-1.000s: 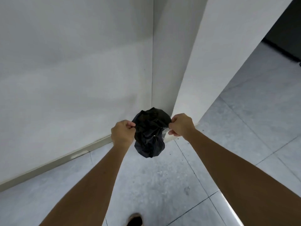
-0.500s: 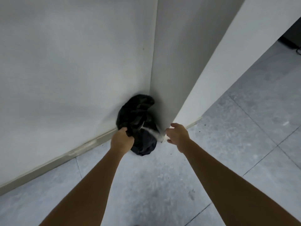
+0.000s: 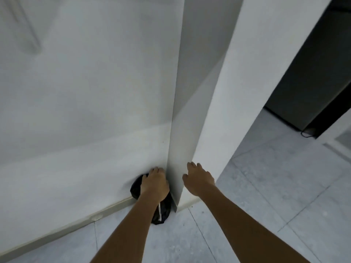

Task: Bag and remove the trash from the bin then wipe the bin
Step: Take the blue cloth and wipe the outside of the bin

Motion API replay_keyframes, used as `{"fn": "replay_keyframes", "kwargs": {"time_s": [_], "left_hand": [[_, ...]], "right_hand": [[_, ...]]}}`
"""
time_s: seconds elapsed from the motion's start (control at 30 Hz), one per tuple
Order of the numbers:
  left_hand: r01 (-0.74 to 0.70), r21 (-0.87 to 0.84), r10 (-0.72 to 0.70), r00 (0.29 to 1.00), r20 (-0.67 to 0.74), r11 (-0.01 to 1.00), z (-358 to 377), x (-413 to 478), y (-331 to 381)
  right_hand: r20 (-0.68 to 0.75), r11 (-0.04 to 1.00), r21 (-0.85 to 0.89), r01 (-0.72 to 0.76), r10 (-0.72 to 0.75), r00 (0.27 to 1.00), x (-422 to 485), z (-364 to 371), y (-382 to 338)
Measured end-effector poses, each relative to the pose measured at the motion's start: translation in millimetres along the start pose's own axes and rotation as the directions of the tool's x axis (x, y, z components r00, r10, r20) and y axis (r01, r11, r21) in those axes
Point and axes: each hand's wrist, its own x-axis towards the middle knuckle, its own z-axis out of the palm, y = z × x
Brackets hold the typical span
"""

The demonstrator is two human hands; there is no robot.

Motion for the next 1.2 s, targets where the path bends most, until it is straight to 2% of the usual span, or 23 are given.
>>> {"fn": "replay_keyframes", "kwargs": {"time_s": [0.23, 0.33, 0.4, 0.5, 0.57, 0.73, 0.93, 1.07, 1.2], "left_hand": [[-0.171, 0.107, 0.186, 0.972, -0.146, 0.979, -125.6, -140.1, 95.0], [-0.270, 0.184, 0.302, 0.937, -0.178, 0.945, -149.2, -181.3, 131.5], [-0.366, 0.263, 0.420, 0.887, -0.191, 0.893, -158.0, -203.9, 158.6], [-0.489, 0.316, 0.550, 0.824, -0.138, 0.813, -153.4, -242.2, 191.2], [-0.586, 0.347, 0.652, 0.750, -0.110, 0.733, -144.1, -269.6, 211.8], [-0.772, 0.350, 0.826, 0.564, -0.008, 0.530, -110.1, -354.2, 251.0], [-0.920, 0.321, 0.937, 0.295, 0.188, 0.225, -48.8, -494.7, 302.7], [-0.965, 0.262, 0.962, 0.063, 0.265, -0.009, -3.3, -616.3, 340.4], [-0.961, 0.180, 0.934, -0.141, 0.327, -0.209, 41.0, -751.8, 374.8]], "right_hand": [[-0.196, 0.998, -0.052, -0.030, 0.019, 0.980, -168.1, -126.9, 19.2], [-0.247, 0.993, -0.037, -0.108, 0.096, 0.964, -228.6, -151.9, 44.7], [-0.281, 0.981, -0.001, -0.193, 0.185, 0.942, -268.3, -159.3, 64.3], [-0.296, 0.950, 0.040, -0.310, 0.308, 0.904, -328.4, -154.9, 90.0], [-0.317, 0.908, 0.096, -0.408, 0.416, 0.852, -372.5, -145.6, 105.8], [-0.294, 0.746, 0.219, -0.629, 0.665, 0.686, -498.8, -100.9, 131.0], [-0.195, 0.437, 0.416, -0.797, 0.899, 0.391, -677.5, -30.7, 148.0], [-0.121, 0.205, 0.496, -0.843, 0.978, 0.167, -806.7, 17.8, 160.9], [-0.073, 0.012, 0.524, -0.852, 0.997, -0.031, -941.8, 59.3, 166.2]]}}
